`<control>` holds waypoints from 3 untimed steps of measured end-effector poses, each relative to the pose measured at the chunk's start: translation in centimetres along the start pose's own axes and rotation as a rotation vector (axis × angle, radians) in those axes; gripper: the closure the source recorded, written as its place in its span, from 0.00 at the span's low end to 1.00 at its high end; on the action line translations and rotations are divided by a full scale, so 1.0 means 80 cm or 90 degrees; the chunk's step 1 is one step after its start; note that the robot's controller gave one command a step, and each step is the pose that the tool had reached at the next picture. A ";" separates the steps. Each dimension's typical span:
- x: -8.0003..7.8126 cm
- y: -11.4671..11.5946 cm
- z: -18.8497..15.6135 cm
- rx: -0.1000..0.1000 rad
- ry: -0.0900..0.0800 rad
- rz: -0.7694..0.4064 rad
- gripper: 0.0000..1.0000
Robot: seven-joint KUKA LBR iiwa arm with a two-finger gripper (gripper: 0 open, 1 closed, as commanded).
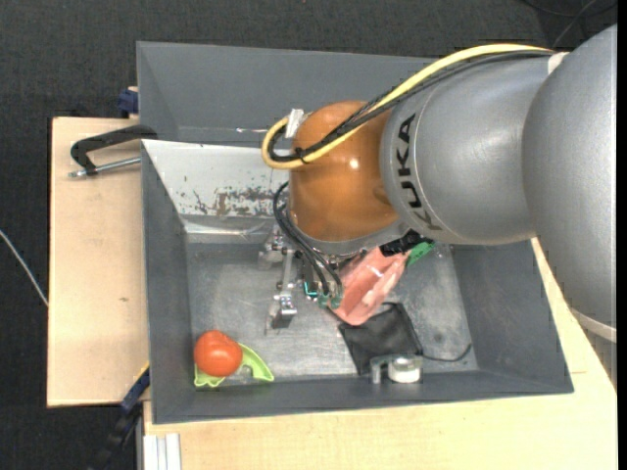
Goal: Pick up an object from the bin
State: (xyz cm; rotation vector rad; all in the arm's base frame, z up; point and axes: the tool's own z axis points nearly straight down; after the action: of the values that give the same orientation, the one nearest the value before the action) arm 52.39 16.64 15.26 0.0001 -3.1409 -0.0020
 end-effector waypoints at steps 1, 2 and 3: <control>0.001 0.020 0.030 0.000 -0.005 -0.057 0.00; 0.010 0.067 0.099 -0.001 -0.007 -0.173 0.00; 0.013 0.067 0.097 -0.001 -0.001 -0.173 1.00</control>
Offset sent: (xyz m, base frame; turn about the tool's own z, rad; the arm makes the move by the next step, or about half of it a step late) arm 0.0000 0.0000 0.0000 0.0000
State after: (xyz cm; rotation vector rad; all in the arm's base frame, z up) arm 51.38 22.03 7.50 0.4250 -3.1135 -0.0056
